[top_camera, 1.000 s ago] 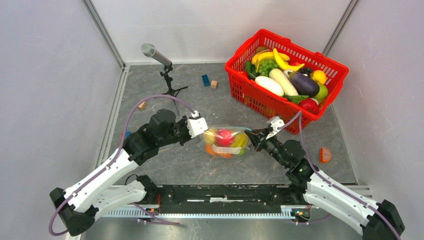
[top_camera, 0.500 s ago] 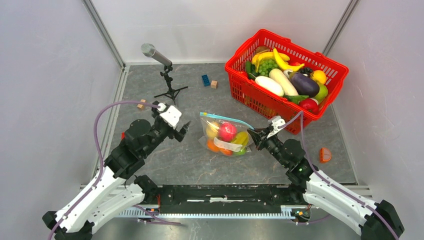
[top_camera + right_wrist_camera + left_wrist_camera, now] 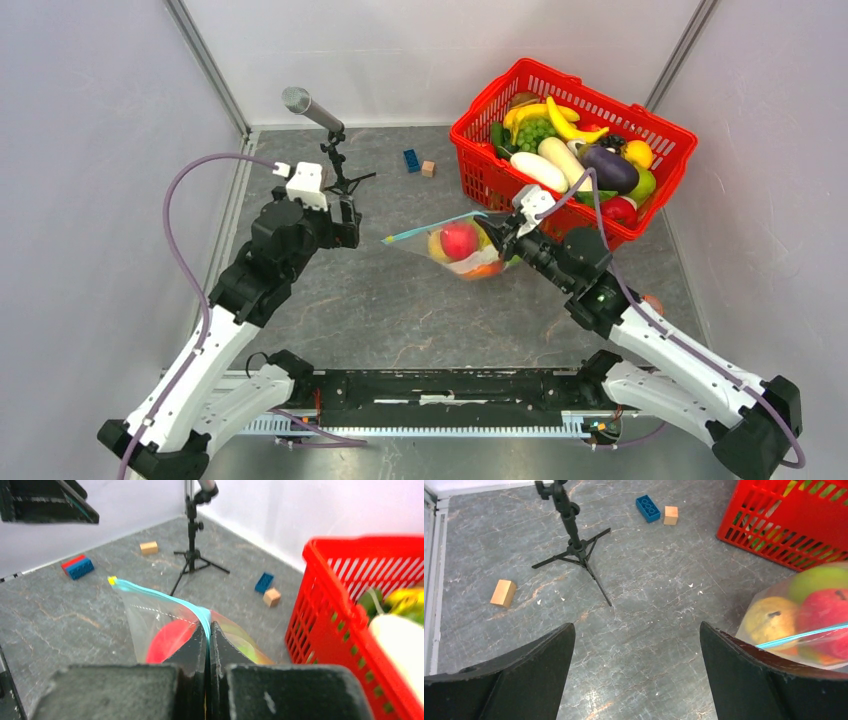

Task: Place the food in the zip-top bag and seal the zipper
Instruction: Place the zipper food storage bag at the center of the board.

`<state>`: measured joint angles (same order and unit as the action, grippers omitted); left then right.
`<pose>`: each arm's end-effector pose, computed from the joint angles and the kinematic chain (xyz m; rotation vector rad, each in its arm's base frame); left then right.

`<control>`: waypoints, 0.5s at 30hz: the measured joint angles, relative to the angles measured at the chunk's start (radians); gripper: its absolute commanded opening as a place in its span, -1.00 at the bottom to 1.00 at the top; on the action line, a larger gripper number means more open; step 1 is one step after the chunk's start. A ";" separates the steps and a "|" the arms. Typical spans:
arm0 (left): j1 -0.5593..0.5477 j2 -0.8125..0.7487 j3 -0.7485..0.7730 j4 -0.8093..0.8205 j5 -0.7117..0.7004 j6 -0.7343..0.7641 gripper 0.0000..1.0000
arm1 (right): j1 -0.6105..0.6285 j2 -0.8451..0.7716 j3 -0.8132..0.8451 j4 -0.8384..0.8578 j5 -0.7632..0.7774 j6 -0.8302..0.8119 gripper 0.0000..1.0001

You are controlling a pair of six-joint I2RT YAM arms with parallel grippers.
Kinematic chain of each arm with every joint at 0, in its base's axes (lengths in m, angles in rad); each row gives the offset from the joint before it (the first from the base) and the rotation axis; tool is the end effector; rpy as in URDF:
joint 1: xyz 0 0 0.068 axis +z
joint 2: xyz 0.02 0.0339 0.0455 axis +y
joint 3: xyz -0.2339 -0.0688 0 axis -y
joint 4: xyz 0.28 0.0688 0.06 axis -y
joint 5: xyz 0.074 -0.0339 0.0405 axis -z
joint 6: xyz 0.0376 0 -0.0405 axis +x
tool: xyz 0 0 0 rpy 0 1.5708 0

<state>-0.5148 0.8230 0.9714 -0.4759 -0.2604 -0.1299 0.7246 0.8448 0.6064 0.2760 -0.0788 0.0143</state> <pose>0.2080 -0.1065 0.3502 0.1868 1.8822 -0.1935 0.1945 0.1761 0.2848 -0.6053 1.4475 0.6454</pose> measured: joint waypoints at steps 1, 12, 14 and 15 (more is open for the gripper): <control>0.010 -0.011 -0.004 -0.002 0.000 -0.011 1.00 | 0.000 0.013 0.038 -0.006 -0.013 -0.019 -1.00; 0.033 -0.136 -0.029 0.014 -0.028 -0.037 1.00 | 0.060 -0.007 -0.046 -0.080 -0.397 -0.063 0.08; 0.034 -0.122 -0.030 0.014 -0.027 -0.037 1.00 | 0.082 -0.033 -0.079 -0.154 -0.471 -0.062 0.31; 0.035 -0.114 -0.030 0.014 -0.027 -0.037 1.00 | 0.087 -0.058 -0.093 -0.189 -0.504 -0.061 0.42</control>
<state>-0.4793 0.7094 0.9413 -0.4618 -0.2871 -0.1673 0.8120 0.7872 0.5129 0.0868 -0.5823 -0.0467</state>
